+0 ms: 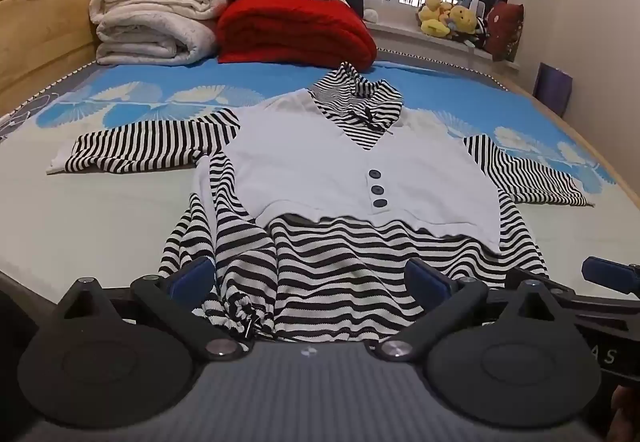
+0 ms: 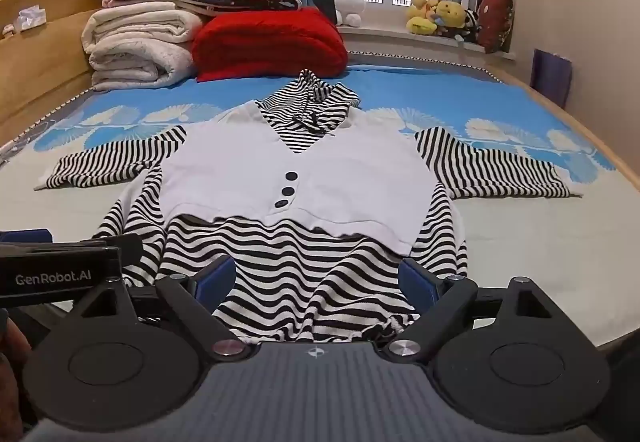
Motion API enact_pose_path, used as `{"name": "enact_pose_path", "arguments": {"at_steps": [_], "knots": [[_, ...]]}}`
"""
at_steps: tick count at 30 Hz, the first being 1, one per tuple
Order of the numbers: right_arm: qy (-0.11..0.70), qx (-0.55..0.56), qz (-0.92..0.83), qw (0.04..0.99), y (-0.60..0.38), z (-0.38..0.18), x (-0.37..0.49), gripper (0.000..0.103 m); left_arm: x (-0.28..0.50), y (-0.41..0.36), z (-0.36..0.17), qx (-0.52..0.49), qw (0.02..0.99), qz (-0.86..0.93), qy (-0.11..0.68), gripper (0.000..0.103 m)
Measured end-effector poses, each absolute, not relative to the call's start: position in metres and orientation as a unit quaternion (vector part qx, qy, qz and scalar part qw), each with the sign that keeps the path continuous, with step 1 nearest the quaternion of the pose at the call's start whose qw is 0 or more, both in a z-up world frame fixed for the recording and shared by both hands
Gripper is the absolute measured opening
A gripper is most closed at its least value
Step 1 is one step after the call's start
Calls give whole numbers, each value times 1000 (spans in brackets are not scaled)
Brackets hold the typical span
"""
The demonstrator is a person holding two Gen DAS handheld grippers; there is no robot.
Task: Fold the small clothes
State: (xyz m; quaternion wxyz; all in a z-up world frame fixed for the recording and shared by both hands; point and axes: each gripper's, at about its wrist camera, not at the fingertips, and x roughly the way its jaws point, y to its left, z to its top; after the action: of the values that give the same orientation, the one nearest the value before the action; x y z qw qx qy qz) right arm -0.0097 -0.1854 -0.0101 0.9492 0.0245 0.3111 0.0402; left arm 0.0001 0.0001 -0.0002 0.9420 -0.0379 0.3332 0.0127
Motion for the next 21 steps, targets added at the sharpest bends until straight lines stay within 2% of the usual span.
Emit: {"name": "enact_pose_path", "arguments": {"at_steps": [21], "knots": [[324,25,30,945,-189,-13,-6,89,2,-5,-3,-40,943,6,331,102]]}}
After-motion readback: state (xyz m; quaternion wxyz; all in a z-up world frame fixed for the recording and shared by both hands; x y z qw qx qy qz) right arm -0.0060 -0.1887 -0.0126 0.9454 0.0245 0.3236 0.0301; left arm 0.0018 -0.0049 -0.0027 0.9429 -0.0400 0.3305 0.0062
